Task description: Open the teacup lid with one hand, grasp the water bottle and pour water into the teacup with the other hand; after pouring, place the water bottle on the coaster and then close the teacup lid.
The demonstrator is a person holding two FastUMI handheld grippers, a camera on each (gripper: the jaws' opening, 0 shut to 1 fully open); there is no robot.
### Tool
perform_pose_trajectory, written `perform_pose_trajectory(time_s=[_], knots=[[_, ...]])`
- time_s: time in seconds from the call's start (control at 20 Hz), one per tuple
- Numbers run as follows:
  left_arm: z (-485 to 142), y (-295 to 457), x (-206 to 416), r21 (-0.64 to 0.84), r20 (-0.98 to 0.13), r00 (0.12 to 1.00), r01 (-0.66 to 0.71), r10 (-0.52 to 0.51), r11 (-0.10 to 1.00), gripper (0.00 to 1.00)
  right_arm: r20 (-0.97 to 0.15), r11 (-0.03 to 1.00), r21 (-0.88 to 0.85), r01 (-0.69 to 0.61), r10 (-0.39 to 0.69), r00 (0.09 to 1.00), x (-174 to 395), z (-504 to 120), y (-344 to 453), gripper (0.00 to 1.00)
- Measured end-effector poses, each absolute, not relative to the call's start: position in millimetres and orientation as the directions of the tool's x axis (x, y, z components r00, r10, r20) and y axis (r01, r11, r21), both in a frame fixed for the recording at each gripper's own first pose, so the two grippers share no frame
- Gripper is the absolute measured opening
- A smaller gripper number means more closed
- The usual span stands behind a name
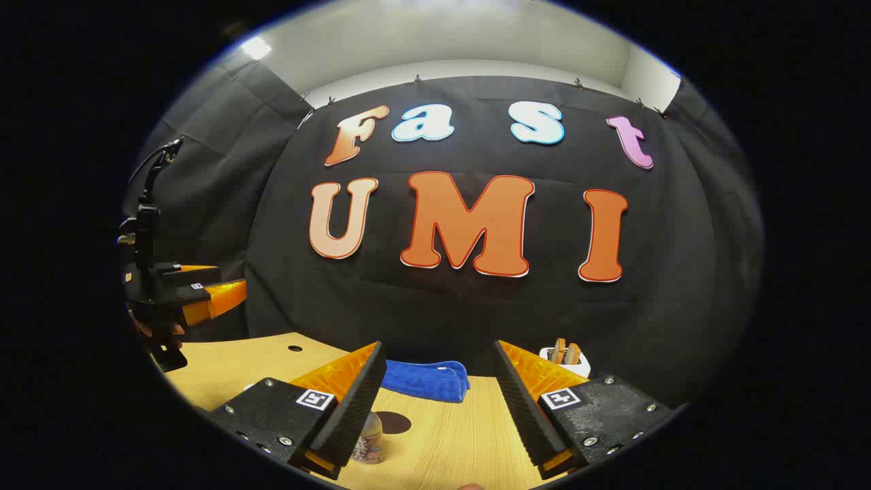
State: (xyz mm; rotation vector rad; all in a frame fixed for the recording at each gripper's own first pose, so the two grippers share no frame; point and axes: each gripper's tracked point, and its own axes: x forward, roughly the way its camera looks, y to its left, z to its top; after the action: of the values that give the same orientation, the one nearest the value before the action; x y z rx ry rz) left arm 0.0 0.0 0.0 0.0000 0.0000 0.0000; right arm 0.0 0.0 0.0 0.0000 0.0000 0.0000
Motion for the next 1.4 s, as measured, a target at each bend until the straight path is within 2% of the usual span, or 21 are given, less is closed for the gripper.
perform_pose_trajectory(time_s=[0.05, 0.1, 0.2, 0.45, 1.25, 1.3, 1.4], knots=[[0.5, -0.2, 0.8, 0.001, -0.003, 1.0, -0.002, 0.002, 1.0, 1.0, 0.001, 1.0, 0.004, 0.003, -0.003, 1.0, 1.1, 1.4, -1.1, 0.94], [-0.5, 0.1, 2.2, 0.002, -0.005, 1.0, -0.004, 0.004, 1.0, 0.95, 0.002, 1.0, 0.009, 0.004, -0.004, 1.0, 1.0, 1.8, -3.4, 0.92], [-0.4, -0.1, 1.8, 0.0, -0.004, 1.0, -0.004, 0.004, 1.0, 0.98, 0.004, 1.0, 0.015, 0.008, -0.008, 1.0, 2.2, 2.9, -5.7, 0.96], [-1.1, -0.3, 5.5, 0.001, -0.005, 1.0, -0.01, 0.01, 1.0, 1.0, 0.007, 1.0, 0.024, 0.013, -0.013, 1.0, 6.4, 5.8, -8.3, 0.95], [0.6, -2.1, 3.1, -0.003, -0.003, 1.0, 0.004, -0.004, 1.0, 1.0, -0.003, 1.0, 0.005, -0.024, 0.024, 1.0, 3.2, 9.3, 11.1, 0.94], [-1.3, -1.2, 2.4, -0.007, -0.005, 1.0, 0.004, -0.004, 1.0, 1.0, -0.006, 0.999, 0.002, -0.032, 0.032, 0.999, 2.4, 7.3, 14.0, 0.97], [-6.4, 0.1, 1.3, -0.015, -0.012, 1.0, 0.003, -0.003, 1.0, 0.98, -0.011, 0.999, -0.005, -0.048, 0.048, 0.999, 0.0, 2.5, 19.1, 0.94]])
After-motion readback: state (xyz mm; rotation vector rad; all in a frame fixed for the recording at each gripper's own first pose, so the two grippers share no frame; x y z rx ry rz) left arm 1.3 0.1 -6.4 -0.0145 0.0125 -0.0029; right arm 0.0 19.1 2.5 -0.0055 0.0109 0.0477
